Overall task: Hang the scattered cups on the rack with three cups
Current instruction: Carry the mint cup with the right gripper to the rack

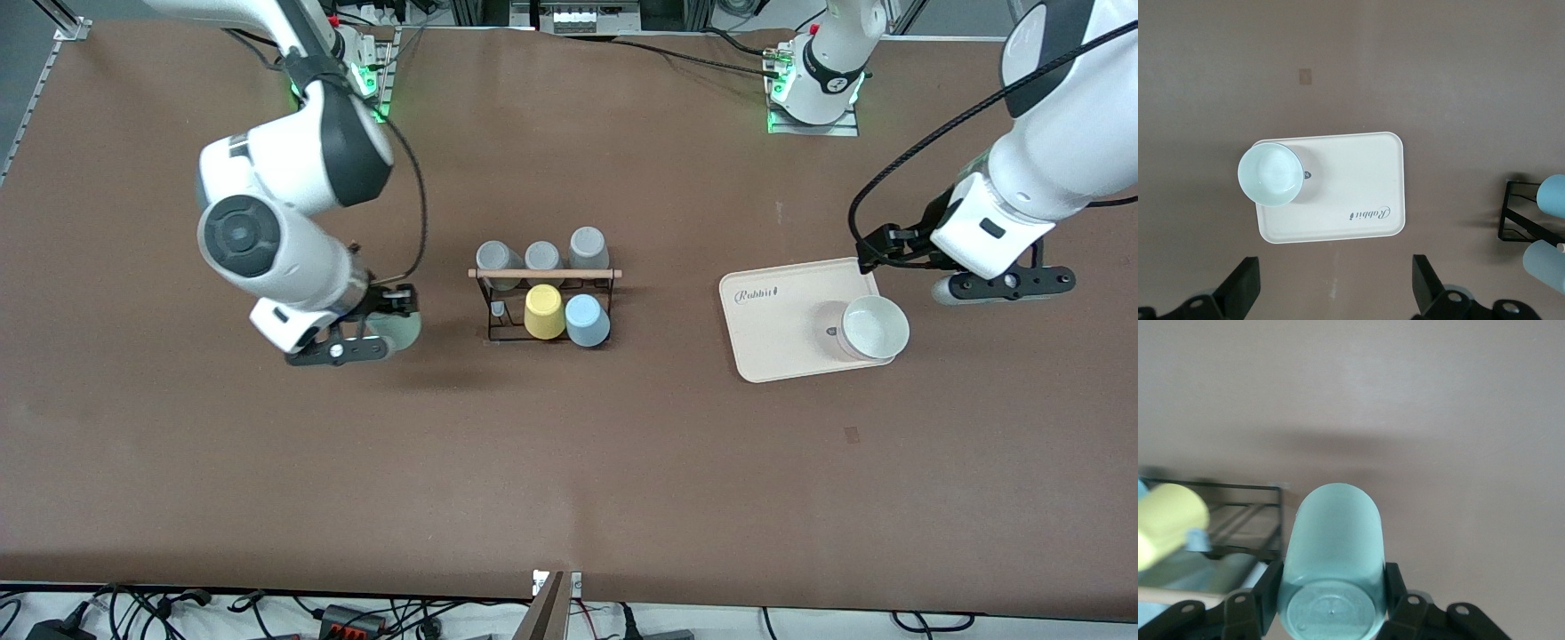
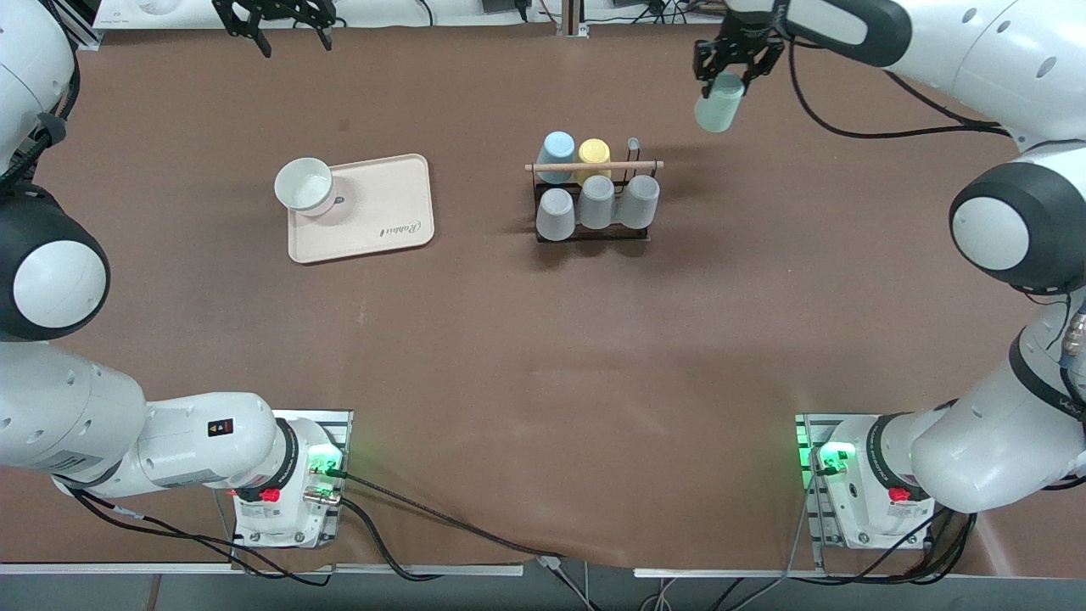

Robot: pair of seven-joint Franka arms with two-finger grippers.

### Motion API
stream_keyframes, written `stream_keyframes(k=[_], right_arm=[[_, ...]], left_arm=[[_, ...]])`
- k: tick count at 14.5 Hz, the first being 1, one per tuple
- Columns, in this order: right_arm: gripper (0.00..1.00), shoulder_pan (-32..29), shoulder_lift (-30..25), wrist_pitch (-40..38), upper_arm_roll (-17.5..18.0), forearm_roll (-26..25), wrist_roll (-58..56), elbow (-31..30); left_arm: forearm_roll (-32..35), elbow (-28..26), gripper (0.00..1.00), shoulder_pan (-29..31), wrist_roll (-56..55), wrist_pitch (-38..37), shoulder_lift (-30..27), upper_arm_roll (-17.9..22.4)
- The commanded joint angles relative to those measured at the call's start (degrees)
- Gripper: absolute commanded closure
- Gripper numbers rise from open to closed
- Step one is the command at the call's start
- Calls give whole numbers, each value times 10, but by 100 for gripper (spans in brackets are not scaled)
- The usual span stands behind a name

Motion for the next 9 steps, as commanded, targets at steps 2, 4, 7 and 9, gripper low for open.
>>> stream_keyframes(k=[2, 4, 7, 9], right_arm=[[79, 42, 30, -14, -5, 43, 92, 57], [79, 61, 39, -8, -6, 52, 118, 62], [79, 83, 53, 3, -8, 47, 150, 63], [79, 83, 63, 4, -8, 47, 150, 71]], left_arm=[[11, 6, 0, 13, 16, -8, -4, -2], [13, -20, 0, 13, 15, -4, -23, -4], [22, -24, 0, 12, 15, -5, -27, -9], [26, -24, 0, 12, 15, -10, -28, -10]])
